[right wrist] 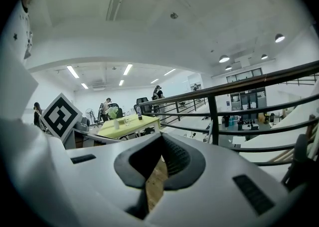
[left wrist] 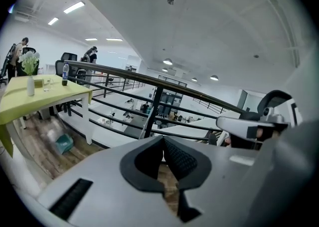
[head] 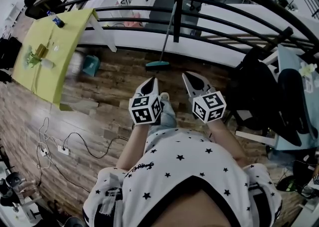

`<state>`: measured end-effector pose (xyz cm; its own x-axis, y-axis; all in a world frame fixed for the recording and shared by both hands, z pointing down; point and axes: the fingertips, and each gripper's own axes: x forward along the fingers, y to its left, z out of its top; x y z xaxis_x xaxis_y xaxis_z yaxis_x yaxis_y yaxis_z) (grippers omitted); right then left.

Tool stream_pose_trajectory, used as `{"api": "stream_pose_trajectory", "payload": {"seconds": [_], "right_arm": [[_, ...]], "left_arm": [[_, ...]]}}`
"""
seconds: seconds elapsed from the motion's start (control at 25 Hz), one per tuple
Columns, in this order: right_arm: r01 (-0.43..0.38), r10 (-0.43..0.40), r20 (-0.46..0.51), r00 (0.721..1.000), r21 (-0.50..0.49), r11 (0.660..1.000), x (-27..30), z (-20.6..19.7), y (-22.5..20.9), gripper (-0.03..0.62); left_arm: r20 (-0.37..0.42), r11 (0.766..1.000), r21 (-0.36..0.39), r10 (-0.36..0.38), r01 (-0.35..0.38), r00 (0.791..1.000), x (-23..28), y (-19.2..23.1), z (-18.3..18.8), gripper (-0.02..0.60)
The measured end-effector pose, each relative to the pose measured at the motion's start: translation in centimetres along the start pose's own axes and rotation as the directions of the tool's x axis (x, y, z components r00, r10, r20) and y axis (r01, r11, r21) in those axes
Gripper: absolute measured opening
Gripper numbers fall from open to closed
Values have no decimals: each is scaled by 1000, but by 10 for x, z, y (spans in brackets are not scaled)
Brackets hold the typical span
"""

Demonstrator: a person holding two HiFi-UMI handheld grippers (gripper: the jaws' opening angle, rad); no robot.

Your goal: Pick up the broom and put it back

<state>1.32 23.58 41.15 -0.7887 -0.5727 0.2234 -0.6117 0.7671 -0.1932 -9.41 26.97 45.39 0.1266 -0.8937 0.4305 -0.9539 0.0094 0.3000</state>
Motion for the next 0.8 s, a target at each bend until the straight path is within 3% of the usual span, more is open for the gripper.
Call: {"api": "stream_pose_trajectory", "payload": {"seconds": [0.8], "right_arm": [[99,-99,-6,995,19,995,166,67,-94,-6]], "left_arm": [[-65,995,42,-93,96,994,160,65,108,12]]}}
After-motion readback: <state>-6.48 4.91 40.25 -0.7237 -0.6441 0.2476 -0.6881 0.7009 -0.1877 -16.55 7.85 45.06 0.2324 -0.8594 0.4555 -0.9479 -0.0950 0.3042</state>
